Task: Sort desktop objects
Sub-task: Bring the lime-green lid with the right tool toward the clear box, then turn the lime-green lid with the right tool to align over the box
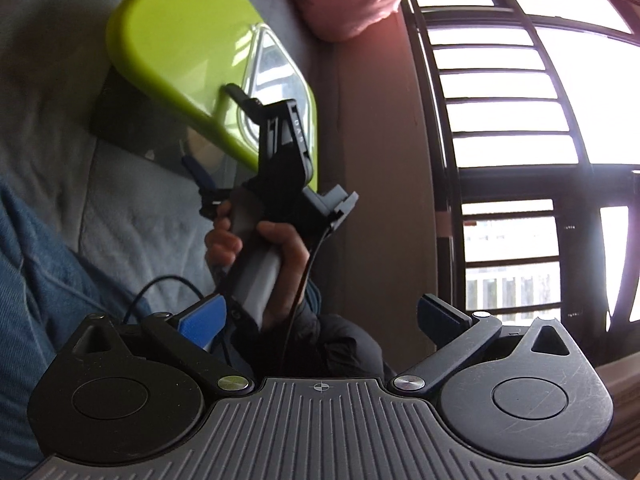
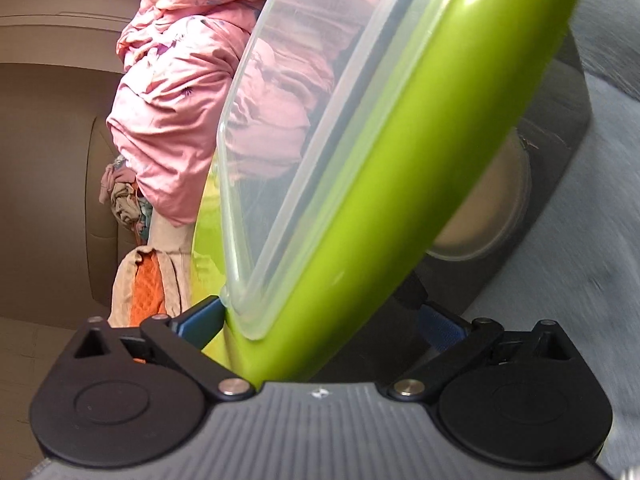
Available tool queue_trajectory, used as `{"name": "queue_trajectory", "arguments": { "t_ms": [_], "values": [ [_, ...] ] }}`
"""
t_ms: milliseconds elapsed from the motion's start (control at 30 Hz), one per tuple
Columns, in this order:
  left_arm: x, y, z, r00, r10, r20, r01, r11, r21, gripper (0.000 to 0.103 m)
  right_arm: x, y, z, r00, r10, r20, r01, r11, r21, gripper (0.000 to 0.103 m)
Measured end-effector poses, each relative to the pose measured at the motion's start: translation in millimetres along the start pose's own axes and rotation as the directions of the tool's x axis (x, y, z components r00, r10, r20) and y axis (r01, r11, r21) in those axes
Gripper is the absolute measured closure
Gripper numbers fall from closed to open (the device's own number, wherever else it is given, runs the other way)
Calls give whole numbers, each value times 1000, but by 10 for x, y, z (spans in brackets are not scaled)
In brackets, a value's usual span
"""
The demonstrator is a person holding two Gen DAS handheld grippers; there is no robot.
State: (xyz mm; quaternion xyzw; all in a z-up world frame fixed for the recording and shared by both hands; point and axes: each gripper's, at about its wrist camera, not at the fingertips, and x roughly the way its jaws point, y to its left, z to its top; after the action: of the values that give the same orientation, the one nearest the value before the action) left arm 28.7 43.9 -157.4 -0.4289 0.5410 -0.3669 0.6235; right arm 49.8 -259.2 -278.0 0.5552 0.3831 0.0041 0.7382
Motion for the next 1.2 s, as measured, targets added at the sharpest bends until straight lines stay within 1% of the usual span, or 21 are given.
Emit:
{"name": "queue_trajectory", "arguments": {
  "t_ms": [100,167,200,267,333,400,433,467,533,567,667,800,833,867,933,967,1000,1067,1133,1167,1200],
  "values": [
    [122,115,220,997,61,41,-59,997,-44,0,3,12,100,1000,6,-27,-6,1000,16,0],
    [220,221,379,993,95,74,-88,992,-93,0,-112,-5,147,999,16,-34,-16,1000,-4,5],
    [277,281,464,990,106,91,-95,989,-113,0,-221,-28,173,1000,22,-14,-22,1000,-14,5],
    [394,392,630,984,127,121,-109,984,-142,0,-492,-116,223,998,20,65,-21,1000,17,4],
    [494,468,762,980,124,153,-106,987,-122,0,-753,-201,260,990,2,141,-9,999,52,7],
    [532,512,807,976,126,179,-106,988,-116,0,-969,-220,285,974,-33,225,33,999,5,29],
    [529,521,794,973,131,192,-108,986,-124,0,-1045,-209,295,963,-40,266,56,997,-52,45],
    [506,520,754,967,143,211,-118,985,-126,0,-1109,-198,304,952,-33,305,70,991,-112,57],
    [445,509,655,952,173,251,-145,981,-127,0,-1170,-191,347,941,-22,337,89,979,-184,61],
    [415,504,605,944,188,271,-158,979,-128,0,-1167,-202,387,940,-13,340,85,977,-196,61],
    [331,564,536,930,219,295,-177,971,-162,0,-1113,-258,535,942,24,334,45,979,-197,61],
    [209,657,593,914,247,323,-185,960,-211,0,-1150,-398,719,963,69,260,-39,992,-118,58],
    [179,680,608,909,254,330,-187,957,-223,0,-1224,-432,735,957,72,281,-47,995,-93,47],
    [145,699,655,900,269,344,-201,954,-221,0,-1311,-456,746,946,68,316,-47,996,-74,31],
    [75,732,776,875,303,378,-238,948,-209,0,-1478,-463,782,911,45,410,-11,996,-84,22],
    [63,762,845,869,310,386,-246,947,-207,0,-1519,-425,818,894,33,447,21,993,-117,22],
    [60,796,918,865,314,391,-250,946,-207,0,-1517,-380,867,886,19,464,61,986,-156,22],
    [141,827,1041,876,315,367,-250,945,-213,0,-1450,-321,984,878,-17,479,136,967,-216,25],
    [236,822,1135,886,317,339,-256,943,-212,0,-1312,-319,1119,874,-53,484,186,955,-232,28],
    [277,777,1155,885,324,334,-270,942,-200,0,-1235,-336,1186,880,-62,472,190,955,-229,34],
    [312,713,1190,881,332,336,-285,941,-181,0,-1143,-361,1256,894,-59,444,173,960,-222,37]
  ]
}}
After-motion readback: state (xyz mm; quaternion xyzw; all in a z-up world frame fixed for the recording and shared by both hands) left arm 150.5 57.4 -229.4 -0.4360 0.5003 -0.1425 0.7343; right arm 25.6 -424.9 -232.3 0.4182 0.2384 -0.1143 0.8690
